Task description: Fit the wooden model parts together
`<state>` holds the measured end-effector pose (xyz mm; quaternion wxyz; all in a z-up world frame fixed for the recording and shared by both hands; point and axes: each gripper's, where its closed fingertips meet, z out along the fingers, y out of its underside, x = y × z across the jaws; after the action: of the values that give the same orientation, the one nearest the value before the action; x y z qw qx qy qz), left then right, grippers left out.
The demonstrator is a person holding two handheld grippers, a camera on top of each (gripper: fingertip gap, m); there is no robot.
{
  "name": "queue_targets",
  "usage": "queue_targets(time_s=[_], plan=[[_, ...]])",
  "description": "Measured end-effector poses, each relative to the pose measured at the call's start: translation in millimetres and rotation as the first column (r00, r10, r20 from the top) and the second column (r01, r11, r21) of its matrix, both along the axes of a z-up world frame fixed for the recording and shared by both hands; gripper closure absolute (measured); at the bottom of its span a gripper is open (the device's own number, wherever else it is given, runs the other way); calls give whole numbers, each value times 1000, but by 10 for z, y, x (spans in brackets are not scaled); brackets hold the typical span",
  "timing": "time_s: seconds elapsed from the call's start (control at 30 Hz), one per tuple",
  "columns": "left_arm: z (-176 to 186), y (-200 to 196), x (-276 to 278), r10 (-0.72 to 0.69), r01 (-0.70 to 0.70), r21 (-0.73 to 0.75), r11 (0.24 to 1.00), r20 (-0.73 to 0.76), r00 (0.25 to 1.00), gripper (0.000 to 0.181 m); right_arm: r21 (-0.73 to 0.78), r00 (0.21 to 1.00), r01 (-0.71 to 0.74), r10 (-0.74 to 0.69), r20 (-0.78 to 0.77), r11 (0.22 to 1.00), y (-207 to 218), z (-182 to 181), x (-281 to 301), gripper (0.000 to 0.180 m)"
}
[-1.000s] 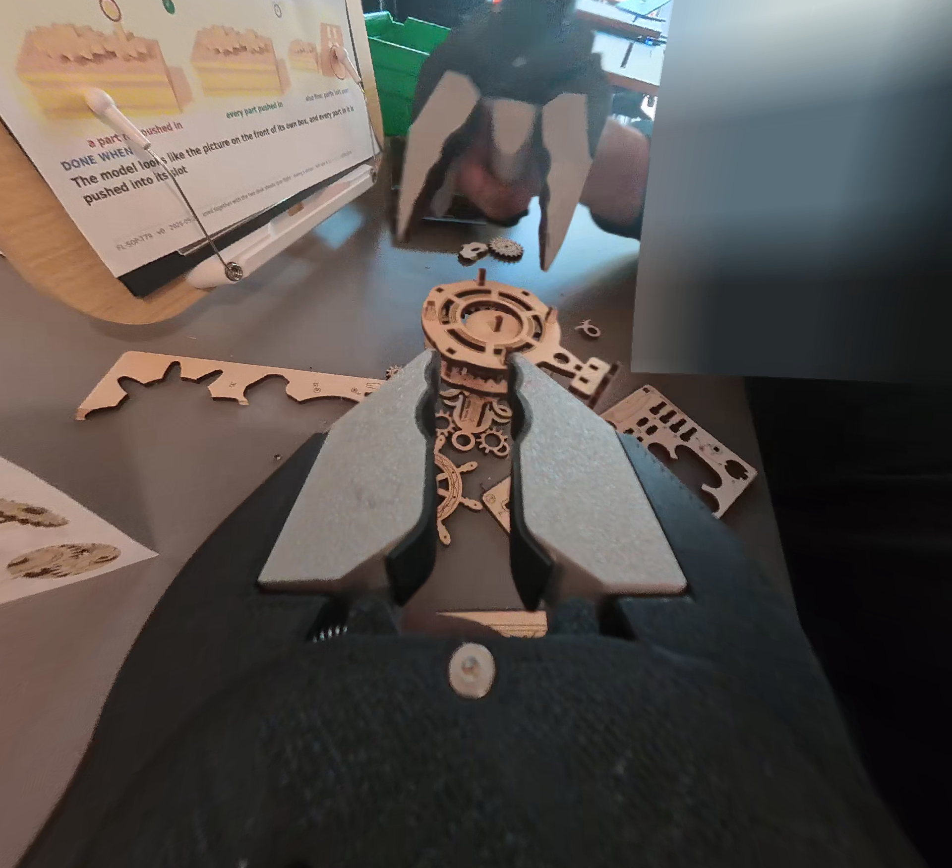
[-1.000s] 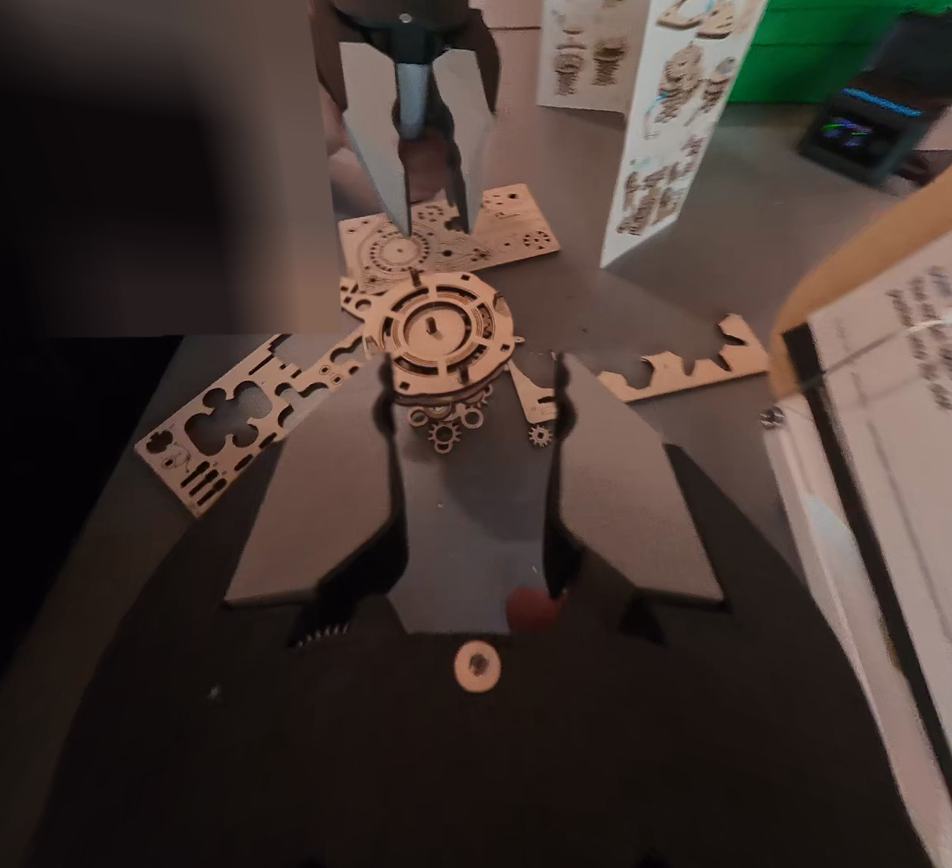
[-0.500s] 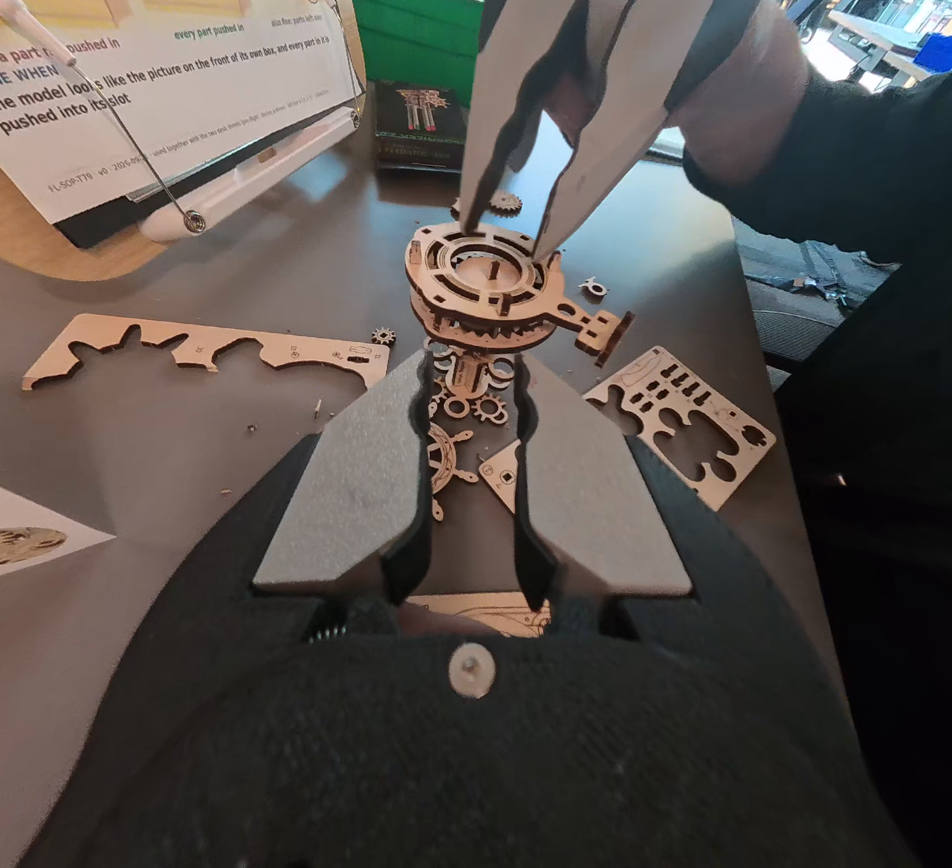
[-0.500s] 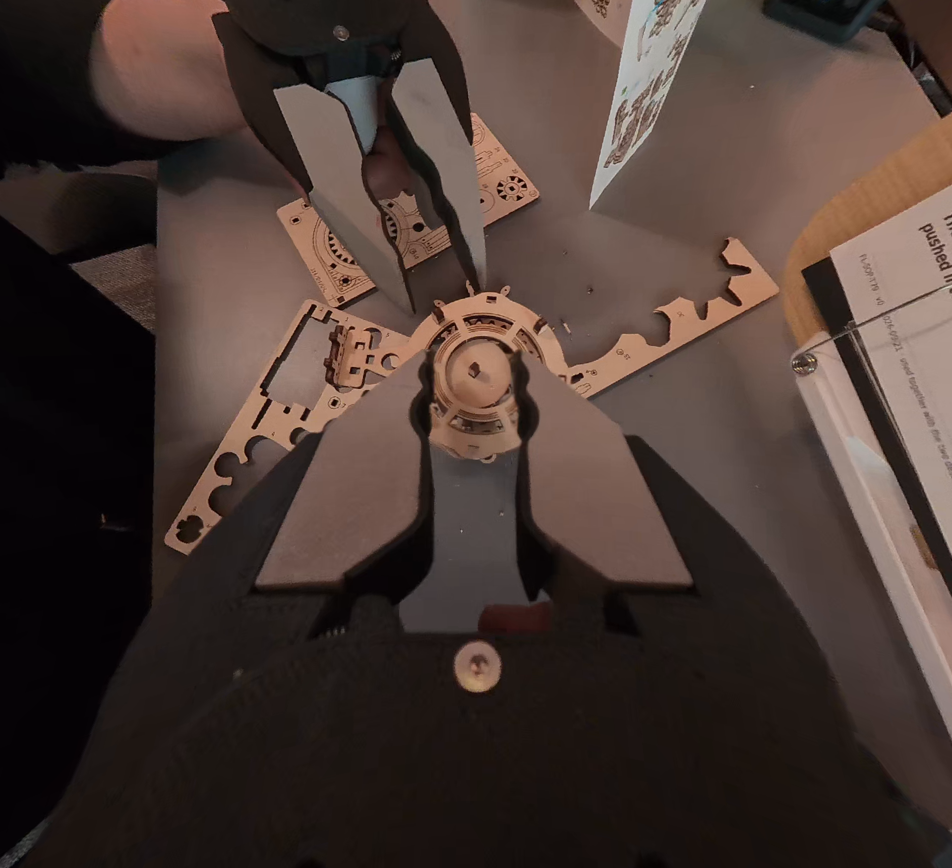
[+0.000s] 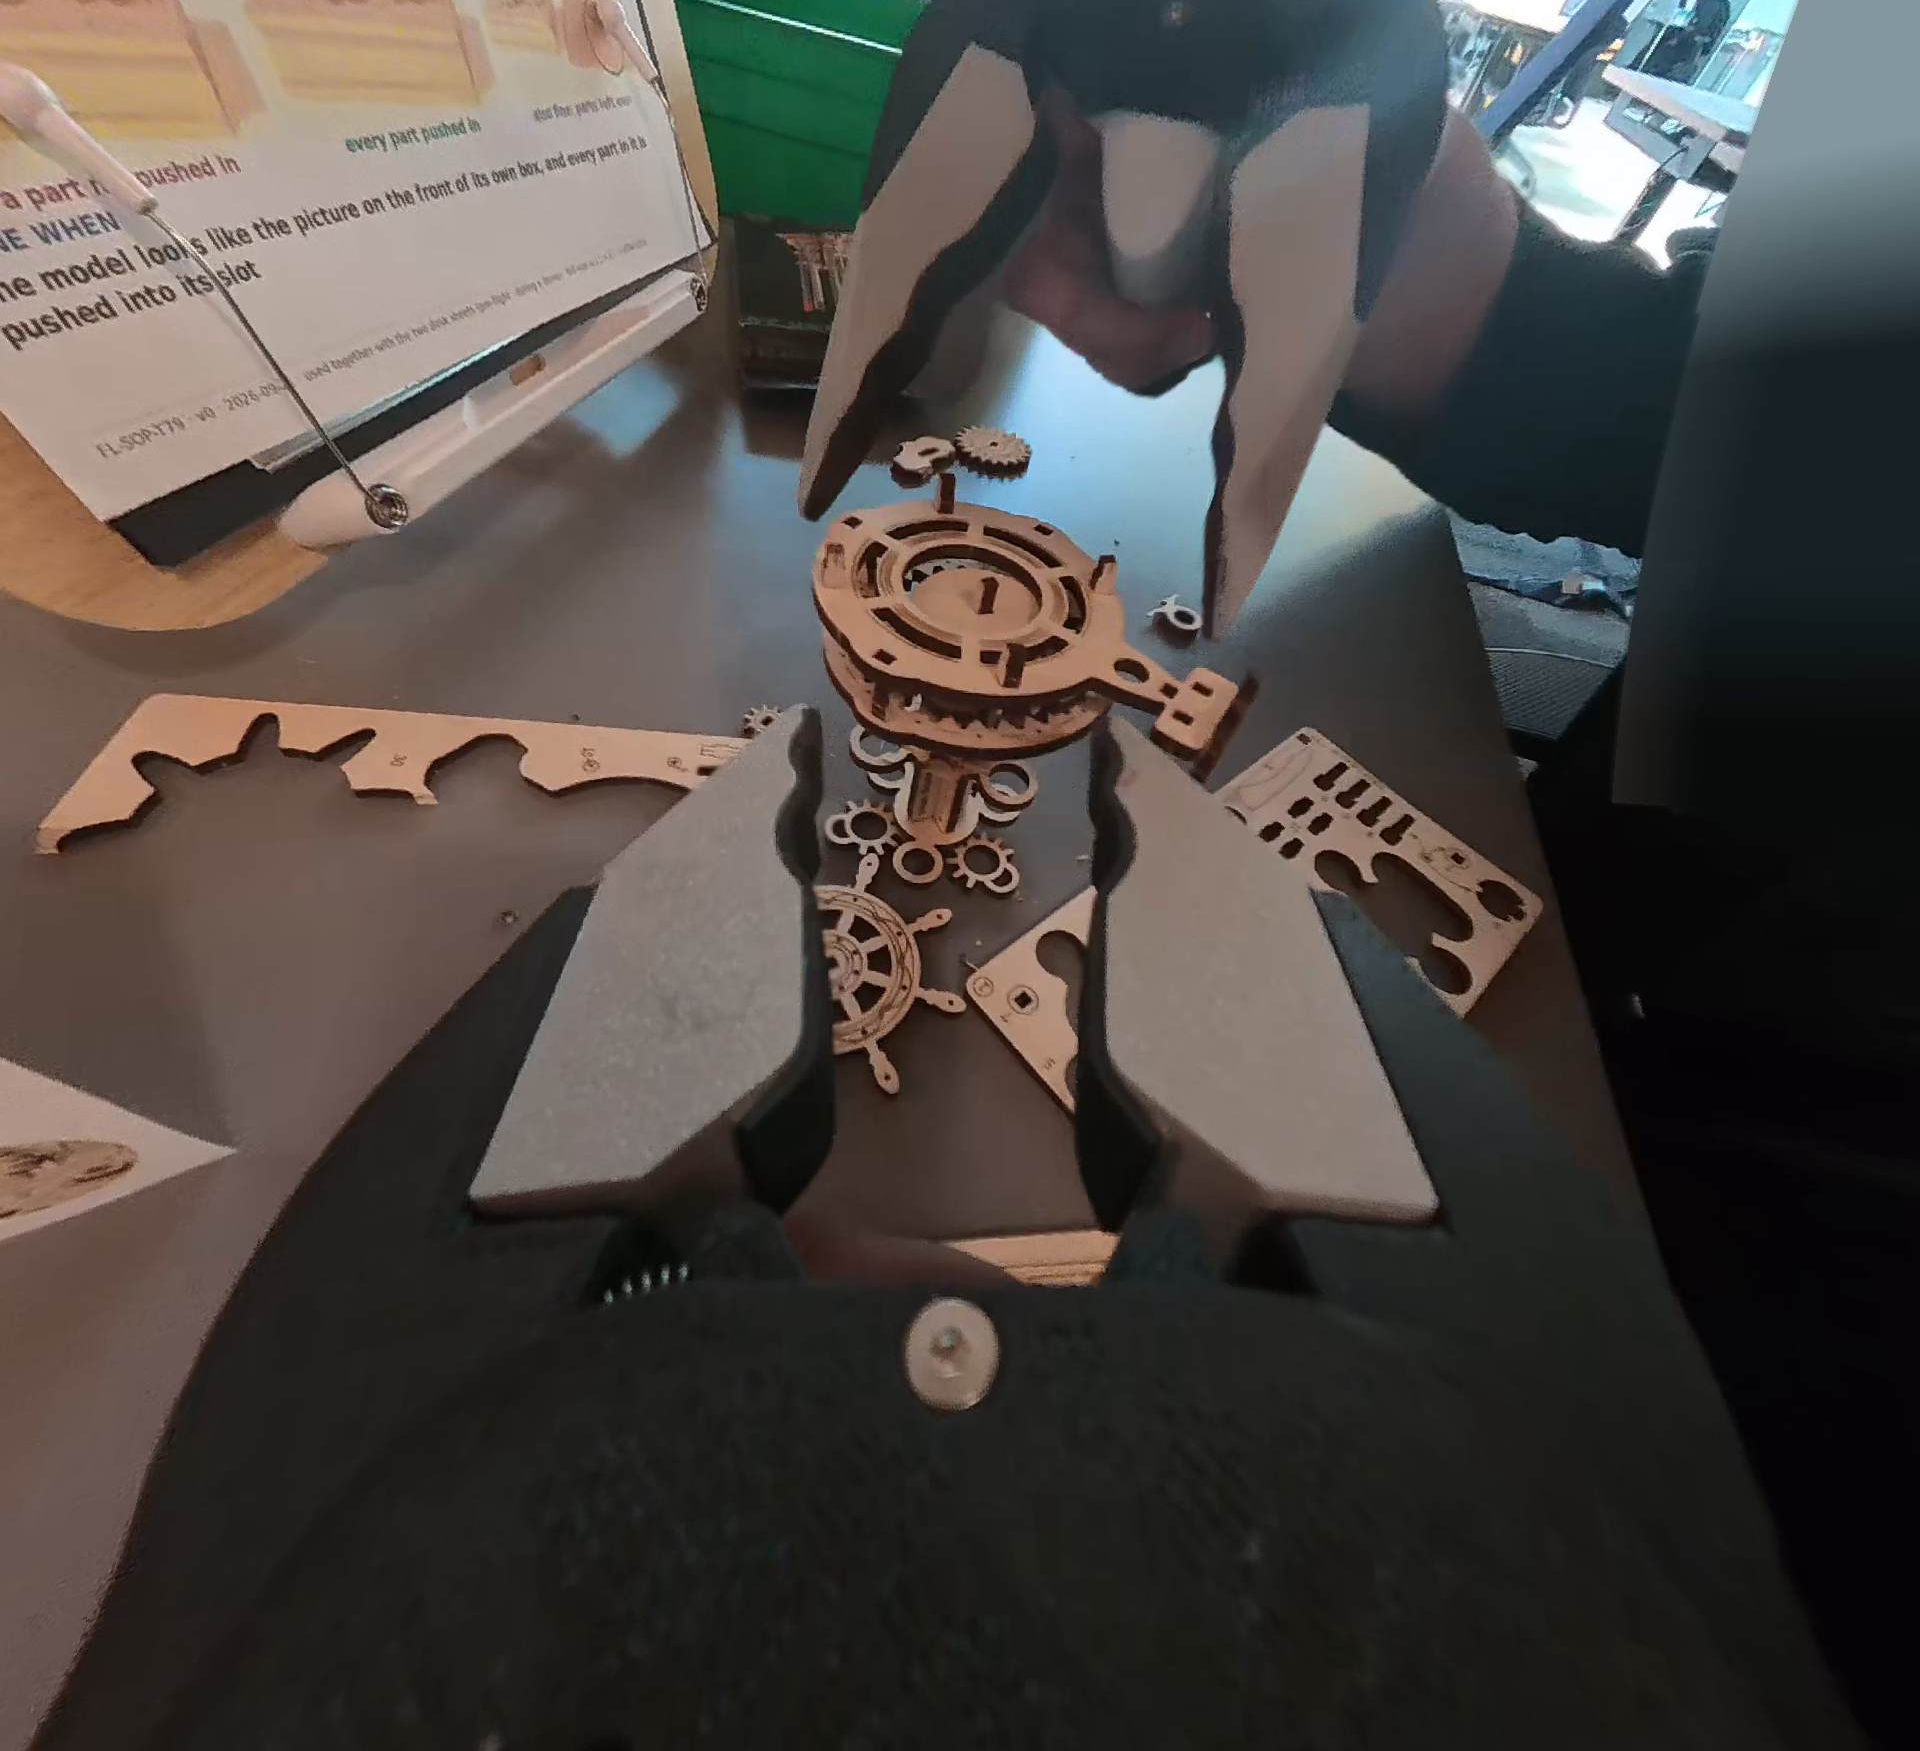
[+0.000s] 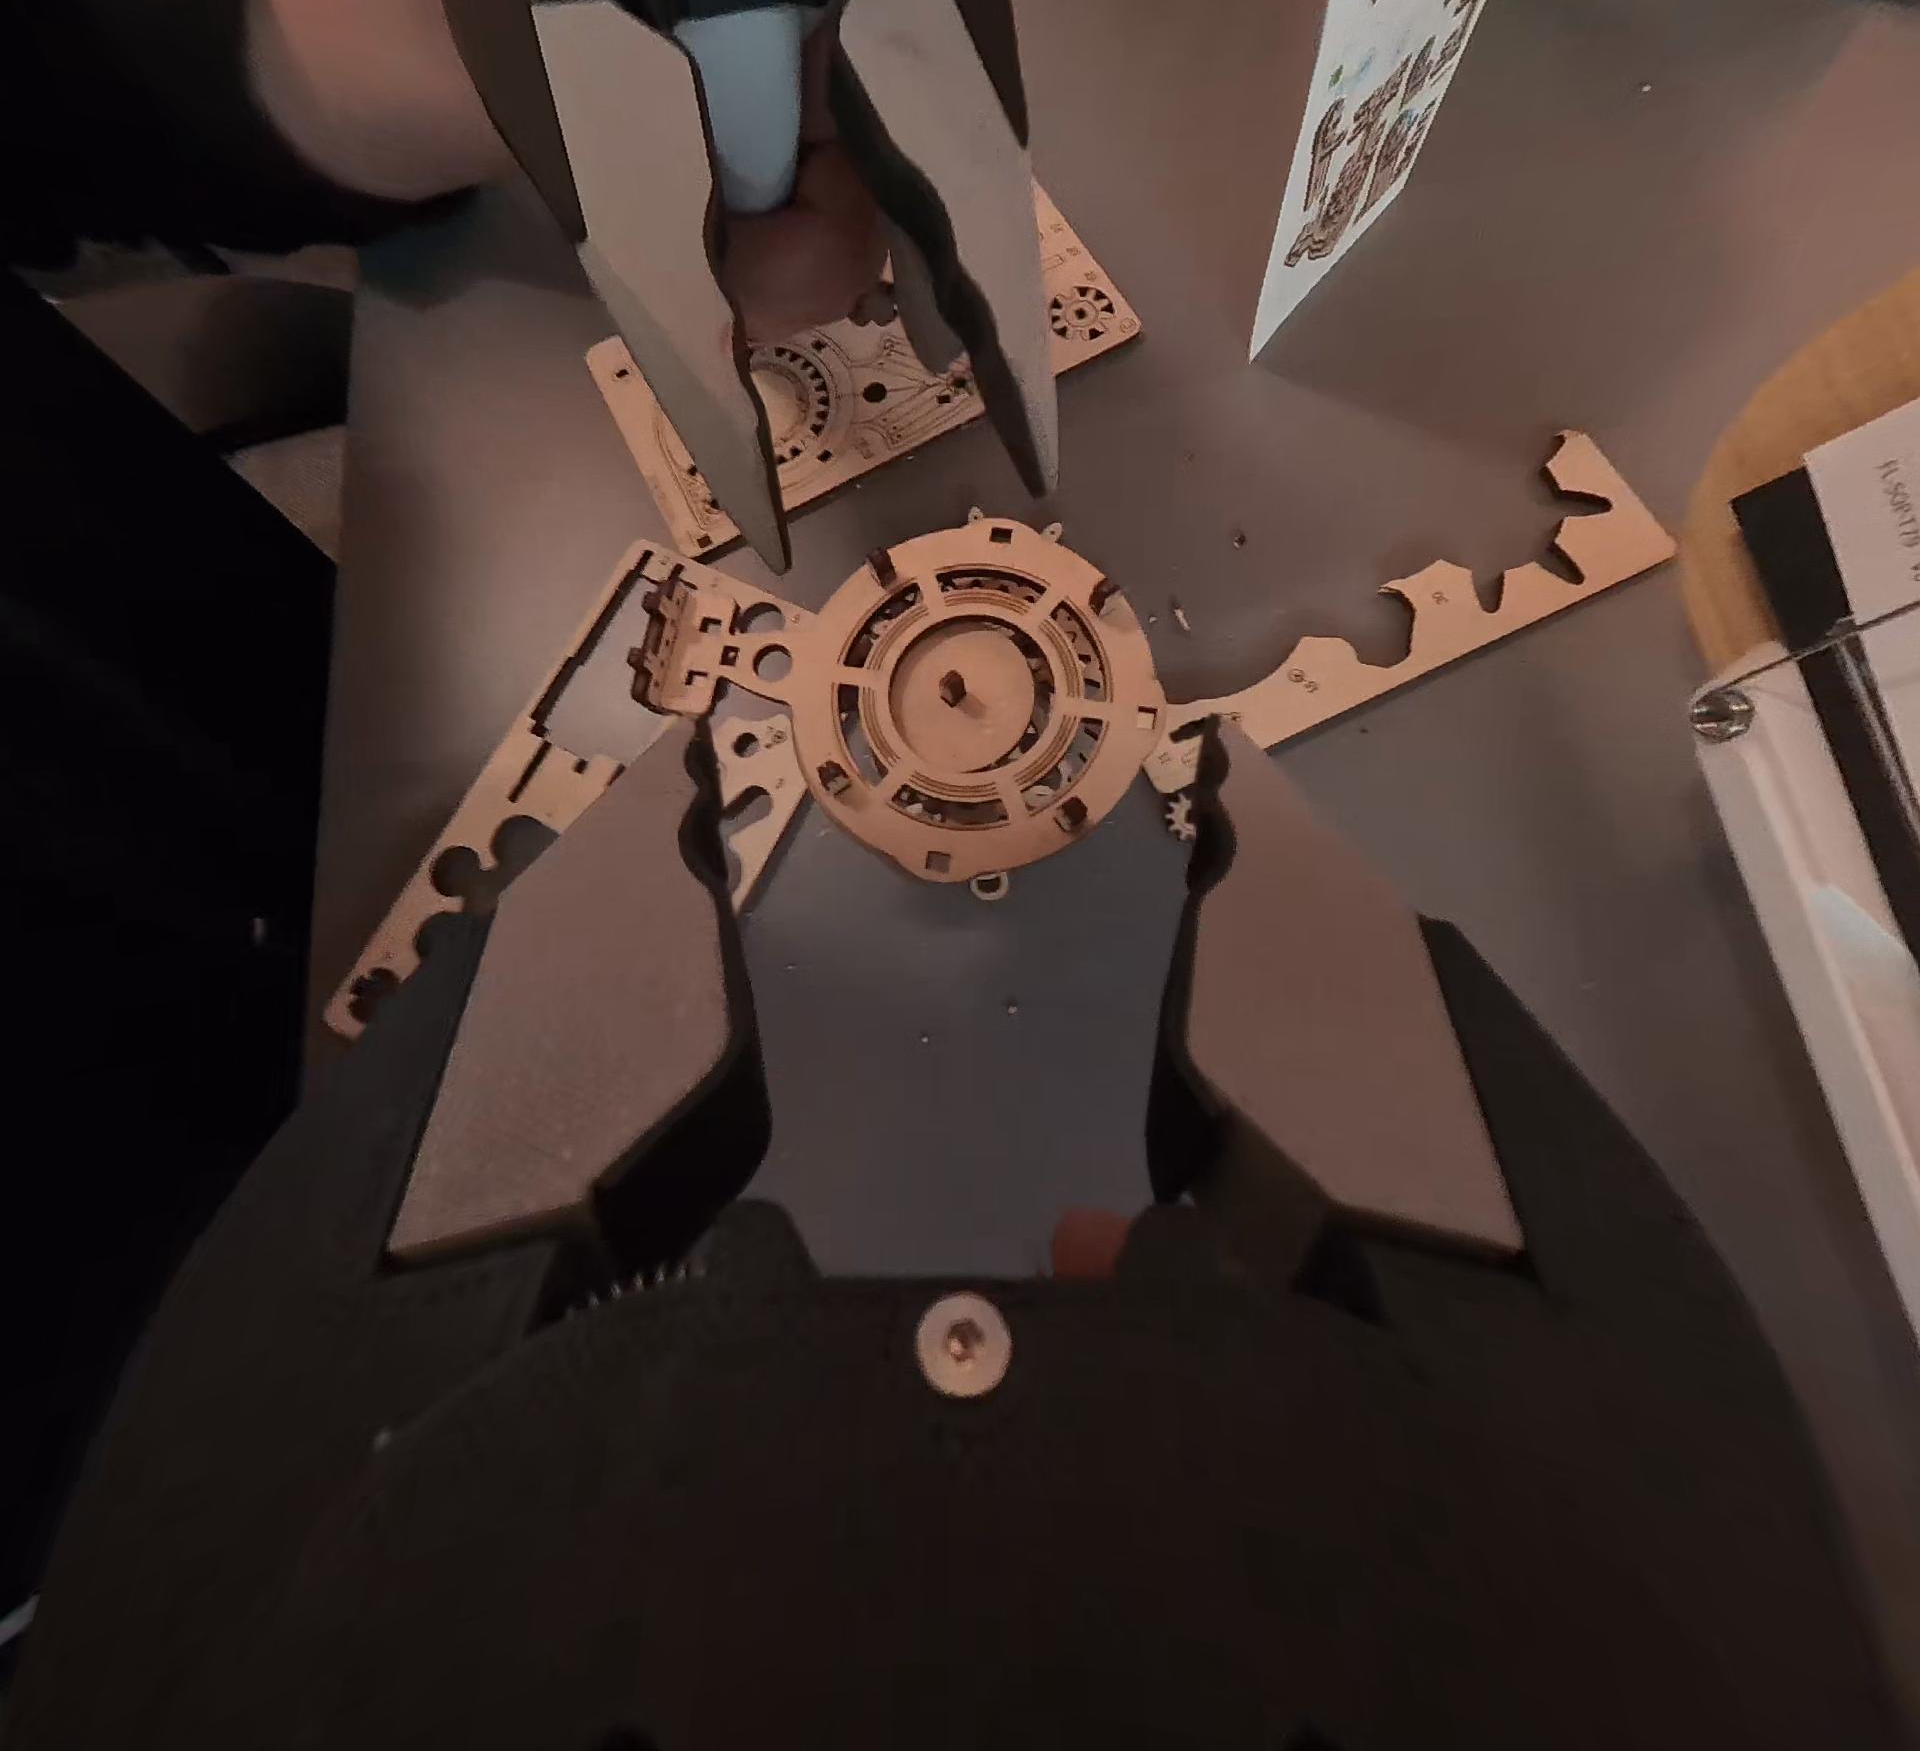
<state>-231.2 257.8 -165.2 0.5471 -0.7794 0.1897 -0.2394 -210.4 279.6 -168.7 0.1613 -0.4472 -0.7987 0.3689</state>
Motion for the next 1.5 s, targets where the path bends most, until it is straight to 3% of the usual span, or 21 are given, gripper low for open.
queue_targets(time_s=[0.33, 0.47, 1.5], plan=[[-27, 119, 40, -98, 97, -31, 995, -29, 995, 130, 40, 995, -67, 70, -67, 997, 40, -55, 4, 111], [2, 130, 107, -155, 155, -14, 988, -44, 987, 139, 69, 993, -72, 78, -89, 995, 67, -82, 1, 111], [37, 64, 53, -158, 158, 5, 987, 5, 987, 140, 104, 995, -12, 22, -97, 994, 10, -51, -18, 112]])
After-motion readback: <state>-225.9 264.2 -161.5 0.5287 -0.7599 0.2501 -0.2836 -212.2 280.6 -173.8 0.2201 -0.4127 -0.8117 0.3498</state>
